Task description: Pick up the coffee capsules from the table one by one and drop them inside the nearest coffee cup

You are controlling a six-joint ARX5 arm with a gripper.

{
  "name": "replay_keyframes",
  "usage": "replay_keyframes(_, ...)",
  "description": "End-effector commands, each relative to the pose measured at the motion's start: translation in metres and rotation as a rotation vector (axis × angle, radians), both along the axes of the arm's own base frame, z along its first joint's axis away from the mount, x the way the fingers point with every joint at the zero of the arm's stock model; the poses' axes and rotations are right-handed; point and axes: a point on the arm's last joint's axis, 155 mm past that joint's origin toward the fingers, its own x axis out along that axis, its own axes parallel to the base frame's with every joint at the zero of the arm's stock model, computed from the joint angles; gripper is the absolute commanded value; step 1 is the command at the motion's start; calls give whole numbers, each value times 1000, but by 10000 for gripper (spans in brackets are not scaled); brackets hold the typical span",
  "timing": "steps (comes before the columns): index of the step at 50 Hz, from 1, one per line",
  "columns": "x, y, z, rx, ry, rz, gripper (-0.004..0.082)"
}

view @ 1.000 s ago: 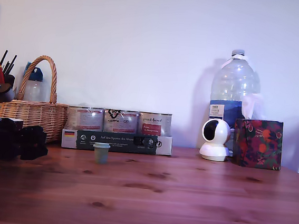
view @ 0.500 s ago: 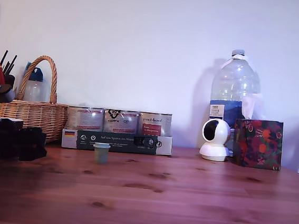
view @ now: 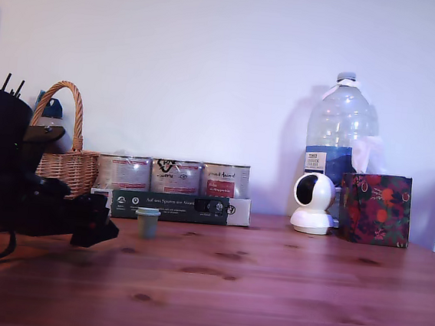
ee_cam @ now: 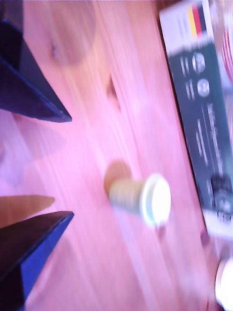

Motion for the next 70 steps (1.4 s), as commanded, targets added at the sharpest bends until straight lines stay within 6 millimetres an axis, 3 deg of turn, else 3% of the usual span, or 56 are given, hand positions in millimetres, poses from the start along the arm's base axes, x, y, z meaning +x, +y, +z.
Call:
replay_keyframes(1, -1, -6, 9, -2, -22, -15, 518)
replay_keyframes(9, -6, -19, 8, -2, -21, -44, 518)
replay_keyframes(37, -8, -25, 4, 1, -1, -54, 519)
replay_keyframes(70, 30, -49, 1, 15, 57, -74, 519)
